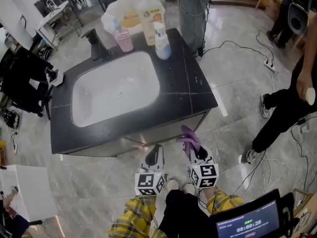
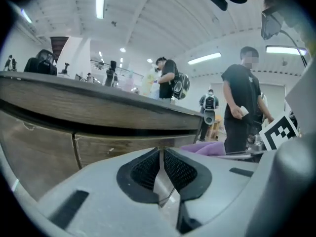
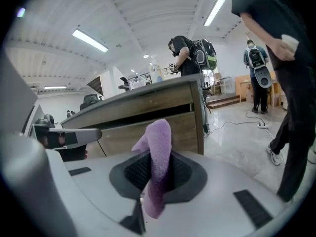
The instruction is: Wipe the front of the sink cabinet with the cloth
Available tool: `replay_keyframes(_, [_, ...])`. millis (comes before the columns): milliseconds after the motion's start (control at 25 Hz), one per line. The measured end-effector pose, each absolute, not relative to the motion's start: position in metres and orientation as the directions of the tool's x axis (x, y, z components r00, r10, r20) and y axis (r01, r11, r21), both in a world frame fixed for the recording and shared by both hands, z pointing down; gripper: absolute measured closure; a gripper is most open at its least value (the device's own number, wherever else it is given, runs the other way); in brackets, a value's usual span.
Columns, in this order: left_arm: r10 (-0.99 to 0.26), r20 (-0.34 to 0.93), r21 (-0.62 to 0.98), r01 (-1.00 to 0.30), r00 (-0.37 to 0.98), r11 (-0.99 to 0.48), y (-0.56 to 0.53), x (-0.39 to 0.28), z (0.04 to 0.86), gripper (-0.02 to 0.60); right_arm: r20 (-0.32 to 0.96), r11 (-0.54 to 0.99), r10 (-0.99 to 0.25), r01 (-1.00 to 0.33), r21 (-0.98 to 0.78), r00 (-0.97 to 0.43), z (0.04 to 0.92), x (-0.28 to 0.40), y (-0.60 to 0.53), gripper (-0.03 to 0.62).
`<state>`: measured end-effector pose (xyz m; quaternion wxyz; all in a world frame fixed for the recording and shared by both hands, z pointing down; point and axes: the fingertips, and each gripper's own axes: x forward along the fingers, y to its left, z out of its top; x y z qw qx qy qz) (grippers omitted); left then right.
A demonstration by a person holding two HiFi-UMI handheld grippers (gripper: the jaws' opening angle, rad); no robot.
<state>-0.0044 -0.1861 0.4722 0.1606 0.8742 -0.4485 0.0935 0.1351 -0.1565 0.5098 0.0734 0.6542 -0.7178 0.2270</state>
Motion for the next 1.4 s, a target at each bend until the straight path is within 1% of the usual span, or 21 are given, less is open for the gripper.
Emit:
replay_keyframes(400, [-0.78,0.241,0.216,-0.815,0.578,-0.538,-0.155,-0.013,0.368,0.574,0.352,0.134,-0.912,-0.963,-0.235,-0.213,0.407,0.105,-0.124,0.554])
replay_keyframes(600, [-0.791,0.196,0.196,-0.814,0.579,-0.547,-0.157,-0.018,0.326,0.574,0.288,0.191,-0.925,-0.959,-0.211,-0.248,0.356,0.088,-0.13,0.553])
replay_keyframes(960, [-0.843,0.102,0.148,-0.846,0.529,-0.512,-0.168,-0.038,0.249,0.574,0.184,0.259,-0.94,-0.953,-0.156,-0.286,0.266,0.074,-0.147,0.553])
replay_keyframes(1200, [-0.865,0.05,0.116,-0.863,0.5,-0.492,-0.164,-0.052,0.198,0.574,0.144,0.308,-0.935,-0.944,-0.118,-0.323,0.208,0.064,-0.149,0.553])
replay_keyframes(1400, [-0.873,0.018,0.086,-0.871,0.487,-0.484,-0.158,-0.064,0.168,0.574,0.124,0.357,-0.921,-0.928,-0.106,-0.368,0.176,0.047,-0.146,0.554])
